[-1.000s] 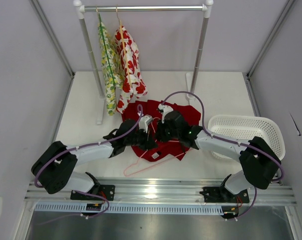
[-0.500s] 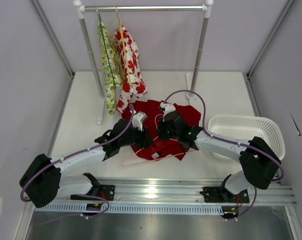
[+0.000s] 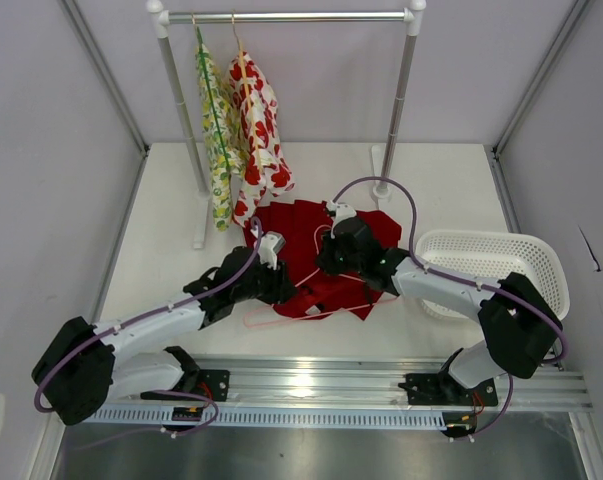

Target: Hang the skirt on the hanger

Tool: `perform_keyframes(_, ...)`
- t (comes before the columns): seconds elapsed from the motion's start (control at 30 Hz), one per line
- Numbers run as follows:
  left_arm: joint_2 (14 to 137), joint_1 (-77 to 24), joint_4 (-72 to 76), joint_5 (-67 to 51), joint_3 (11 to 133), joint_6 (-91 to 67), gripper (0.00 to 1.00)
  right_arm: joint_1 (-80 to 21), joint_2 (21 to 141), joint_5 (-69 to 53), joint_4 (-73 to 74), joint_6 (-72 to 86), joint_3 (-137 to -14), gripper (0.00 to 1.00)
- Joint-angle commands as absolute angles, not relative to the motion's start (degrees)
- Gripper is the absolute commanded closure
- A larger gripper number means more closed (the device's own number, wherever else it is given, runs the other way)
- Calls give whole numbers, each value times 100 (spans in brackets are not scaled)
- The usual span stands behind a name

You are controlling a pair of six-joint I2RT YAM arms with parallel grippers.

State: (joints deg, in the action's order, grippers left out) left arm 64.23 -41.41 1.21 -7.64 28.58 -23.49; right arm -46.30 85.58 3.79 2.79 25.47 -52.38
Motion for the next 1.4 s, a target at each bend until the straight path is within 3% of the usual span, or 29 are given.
perform_keyframes(0.0, 6223, -4157, 123, -598, 2856, -2382, 58, -4527, 8385, 334, 325, 2628, -5423, 100)
perform_keyframes(0.1, 6161, -4166, -130, -449, 2918, -2373, 65, -4509, 8367, 255, 264, 2628, -5388, 100)
perform_keyframes(0.13, 6205, -4157, -210, -379, 3014, -2364, 76, -4491, 8332, 194, 220, 2619, -5370, 100)
perform_keyframes(0.3, 6538, -4157, -422, -299, 3348, -2250, 100, -4403, 8253, -551, -226, 2523, -5212, 100)
perform_keyframes(0.37, 6600, -4157, -335, -290, 3401, -2128, 100, -4324, 8227, -746, -342, 2461, -5107, 100)
perform_keyframes(0.47, 6636, -4166, -220, -124, 3375, -2013, 100, -4079, 8218, -1334, -710, 2435, -4913, 90)
perform_keyframes(0.83, 6531, -4166, 130, -176, 3164, -1872, 100, -3262, 8516, -3257, -1493, 1933, -4501, 28)
perform_keyframes(0.97, 6548, -4175, 158, -220, 3155, -1863, 100, -2901, 8771, -3690, -1888, 1907, -4447, 23)
perform_keyframes(1.37, 6311, -4306, 860, -316, 2778, -1670, 100, -2777, 9931, -4966, -2716, 2030, -5036, 27)
